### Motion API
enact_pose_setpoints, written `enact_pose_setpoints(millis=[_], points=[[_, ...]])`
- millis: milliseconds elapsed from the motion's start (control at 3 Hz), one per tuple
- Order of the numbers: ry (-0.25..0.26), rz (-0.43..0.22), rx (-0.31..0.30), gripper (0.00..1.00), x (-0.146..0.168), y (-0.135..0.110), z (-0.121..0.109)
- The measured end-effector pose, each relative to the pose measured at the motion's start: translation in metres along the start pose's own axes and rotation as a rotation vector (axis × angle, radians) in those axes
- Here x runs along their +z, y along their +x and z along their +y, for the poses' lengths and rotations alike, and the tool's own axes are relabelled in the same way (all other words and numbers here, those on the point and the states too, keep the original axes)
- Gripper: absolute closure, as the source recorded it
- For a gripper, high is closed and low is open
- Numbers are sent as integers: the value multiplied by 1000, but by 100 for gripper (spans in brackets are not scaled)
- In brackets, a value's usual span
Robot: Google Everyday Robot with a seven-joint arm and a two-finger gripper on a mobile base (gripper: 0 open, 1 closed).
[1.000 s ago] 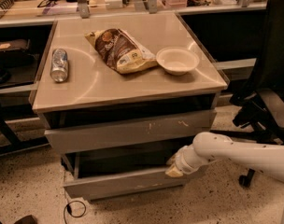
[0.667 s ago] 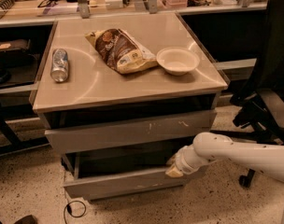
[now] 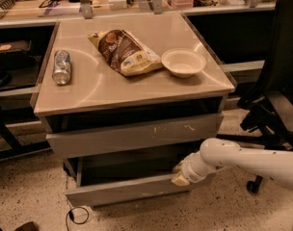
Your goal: Open middle drawer
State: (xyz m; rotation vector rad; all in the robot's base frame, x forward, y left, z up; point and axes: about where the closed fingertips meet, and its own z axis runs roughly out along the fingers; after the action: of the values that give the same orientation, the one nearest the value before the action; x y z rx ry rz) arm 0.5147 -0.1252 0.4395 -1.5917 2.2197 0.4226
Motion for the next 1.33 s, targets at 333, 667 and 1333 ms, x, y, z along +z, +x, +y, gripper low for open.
enact_pose_setpoints(millis=[333,667,1333], points=[[-11,4,30,100,0,10,16],[-11,4,30,100,-5,7,16],[-19,11,59,100,-8,17,33]])
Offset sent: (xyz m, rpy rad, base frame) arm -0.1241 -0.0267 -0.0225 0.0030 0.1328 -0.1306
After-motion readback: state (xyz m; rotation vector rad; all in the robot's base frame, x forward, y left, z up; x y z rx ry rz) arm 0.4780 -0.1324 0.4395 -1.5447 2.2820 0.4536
